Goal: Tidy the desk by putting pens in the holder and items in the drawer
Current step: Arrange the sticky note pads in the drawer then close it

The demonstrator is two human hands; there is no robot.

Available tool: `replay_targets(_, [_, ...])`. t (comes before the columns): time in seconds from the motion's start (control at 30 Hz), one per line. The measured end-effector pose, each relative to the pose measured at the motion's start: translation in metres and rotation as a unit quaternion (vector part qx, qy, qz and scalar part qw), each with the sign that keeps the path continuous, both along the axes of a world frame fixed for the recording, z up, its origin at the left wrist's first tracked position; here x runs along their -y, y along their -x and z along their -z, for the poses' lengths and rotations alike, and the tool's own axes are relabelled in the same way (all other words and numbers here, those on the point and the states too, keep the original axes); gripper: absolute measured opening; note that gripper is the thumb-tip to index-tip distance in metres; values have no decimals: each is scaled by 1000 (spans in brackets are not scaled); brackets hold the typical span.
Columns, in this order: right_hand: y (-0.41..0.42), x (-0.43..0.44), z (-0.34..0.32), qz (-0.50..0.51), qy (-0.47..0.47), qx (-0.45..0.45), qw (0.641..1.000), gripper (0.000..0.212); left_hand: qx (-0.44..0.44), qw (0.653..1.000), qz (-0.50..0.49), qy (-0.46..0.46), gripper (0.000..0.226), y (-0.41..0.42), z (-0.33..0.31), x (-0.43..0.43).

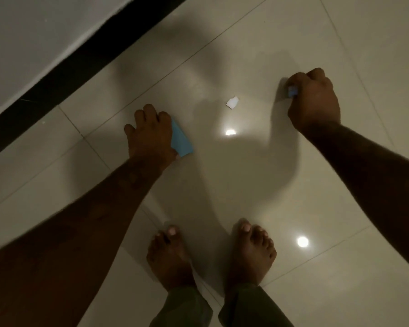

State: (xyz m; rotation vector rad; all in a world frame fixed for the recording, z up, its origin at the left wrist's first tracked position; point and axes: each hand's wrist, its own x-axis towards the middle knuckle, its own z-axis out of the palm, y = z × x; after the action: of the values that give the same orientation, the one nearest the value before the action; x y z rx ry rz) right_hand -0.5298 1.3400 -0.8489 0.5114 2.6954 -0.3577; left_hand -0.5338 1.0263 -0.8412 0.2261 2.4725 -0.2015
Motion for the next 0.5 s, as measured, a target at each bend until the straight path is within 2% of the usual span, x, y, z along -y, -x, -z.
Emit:
replay_targets(0.07, [-4,5,-9,6,11,-5,1000,31,9,999,-2,-42,63,-1,-10,2])
replay_targets(0.17, [-17,20,-38,0,52,-23,998,32,55,980,-110,-159,39,-7,-34,5])
replay_targets(0.27, [-37,40,-83,5,120,-43,992,34,89,946,-177,-258,32,-17,-71,3])
replay_targets(0.4, [-67,67,-148,36,236,-50,970,33,146,847,-347,-375,32,-34,-140,-8])
replay_targets(0.5, [-86,86,-206,78,312,-49,946,32,164,831,-353,-398,33,-51,-201,-14])
